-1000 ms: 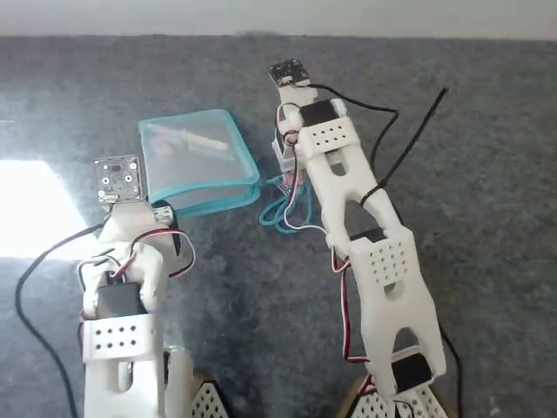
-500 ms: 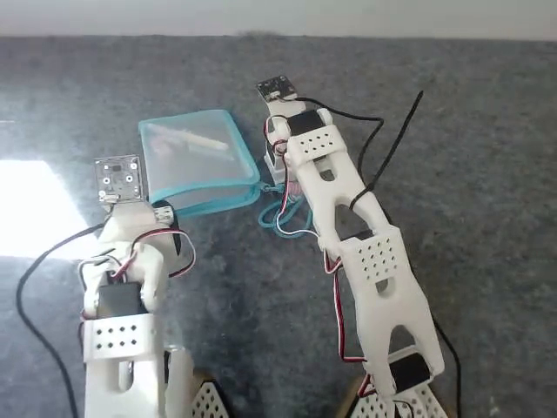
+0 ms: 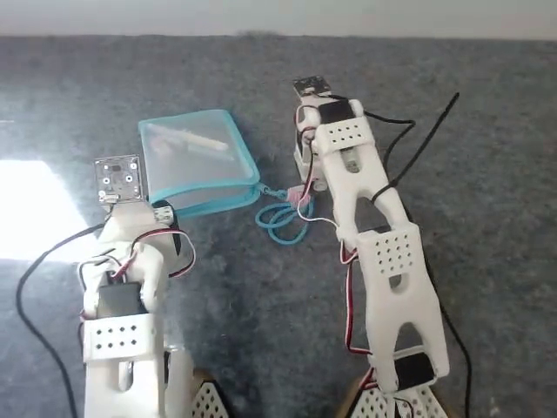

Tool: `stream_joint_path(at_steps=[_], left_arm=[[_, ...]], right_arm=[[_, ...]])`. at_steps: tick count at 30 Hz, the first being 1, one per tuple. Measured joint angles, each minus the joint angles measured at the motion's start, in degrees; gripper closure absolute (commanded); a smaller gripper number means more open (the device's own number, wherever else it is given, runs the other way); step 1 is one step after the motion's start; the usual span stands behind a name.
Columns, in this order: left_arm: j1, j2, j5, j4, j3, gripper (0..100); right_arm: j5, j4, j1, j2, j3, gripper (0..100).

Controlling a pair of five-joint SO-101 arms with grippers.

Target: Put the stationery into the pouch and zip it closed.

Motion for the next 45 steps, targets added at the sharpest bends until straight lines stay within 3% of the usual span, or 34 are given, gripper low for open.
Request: stream_joint_path(at_steps=[7, 12, 17, 22, 33, 45], left_arm=[[0.00, 0.00, 0.00, 0.00, 0.00, 99], [0.00, 0.00, 0.00, 0.00, 0.00, 99], [0.00, 0.00, 0.00, 0.00, 0.00, 99], [0.00, 0.00, 0.00, 0.00, 0.00, 99], [0.00, 0.00, 0.00, 0.00, 0.00, 99], [-0.09, 0.00, -0.09, 0.00, 0.00, 99]], right_arm=[[4.84, 9.32, 0.70, -8.09, -5.80, 99.0], [8.88, 9.32, -1.32, -25.23, 7.30, 98.9], [11.87, 9.32, -10.99, -48.53, 31.82, 98.7], [12.04, 9.32, -22.68, -65.05, 46.33, 98.7], [14.42, 5.63, -32.97, -64.88, 54.07, 98.9], [5.36, -3.25, -29.63, -55.30, 51.08, 98.7]])
